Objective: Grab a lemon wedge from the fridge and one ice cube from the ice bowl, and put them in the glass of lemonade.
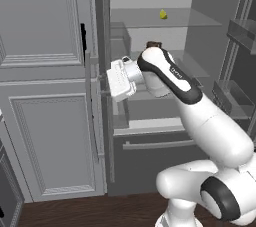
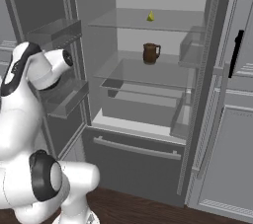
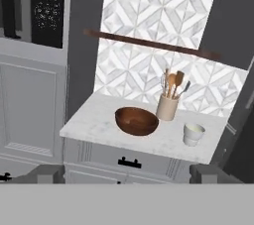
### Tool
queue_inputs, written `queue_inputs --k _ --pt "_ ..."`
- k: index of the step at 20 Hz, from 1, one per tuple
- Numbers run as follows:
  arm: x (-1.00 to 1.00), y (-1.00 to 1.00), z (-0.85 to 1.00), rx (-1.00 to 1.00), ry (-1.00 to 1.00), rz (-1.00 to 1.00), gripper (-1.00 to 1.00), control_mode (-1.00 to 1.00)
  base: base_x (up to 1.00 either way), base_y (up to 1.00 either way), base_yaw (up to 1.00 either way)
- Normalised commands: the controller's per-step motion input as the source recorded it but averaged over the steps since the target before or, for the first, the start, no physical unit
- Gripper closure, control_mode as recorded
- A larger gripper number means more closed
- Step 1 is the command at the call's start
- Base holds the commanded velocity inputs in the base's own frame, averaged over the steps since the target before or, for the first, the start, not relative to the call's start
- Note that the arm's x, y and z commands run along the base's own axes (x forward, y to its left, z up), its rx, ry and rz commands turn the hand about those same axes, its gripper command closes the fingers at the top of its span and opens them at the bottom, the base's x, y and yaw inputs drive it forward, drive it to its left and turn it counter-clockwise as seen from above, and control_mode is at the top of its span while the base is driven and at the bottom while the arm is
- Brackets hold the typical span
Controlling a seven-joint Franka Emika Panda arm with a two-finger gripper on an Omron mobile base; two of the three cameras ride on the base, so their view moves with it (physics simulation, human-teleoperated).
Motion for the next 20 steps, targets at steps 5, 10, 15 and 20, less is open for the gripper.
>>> queue_inputs --k 5,10,15,20 --pt "-0.30 -0.02 0.08 0.00 -0.04 -0.01 -1.00 -1.00 0.00 0.00 0.00" --pt "-0.83 -0.48 0.26 0.00 0.01 -0.14 -1.00 -1.00 0.00 0.00 0.00" --pt "-0.45 -0.82 0.39 0.00 0.23 -0.32 -1.00 -1.00 0.00 0.00 0.00" --pt "-0.01 -1.00 0.09 -0.01 0.44 -0.50 -1.00 -1.00 0.00 0.00 0.00"
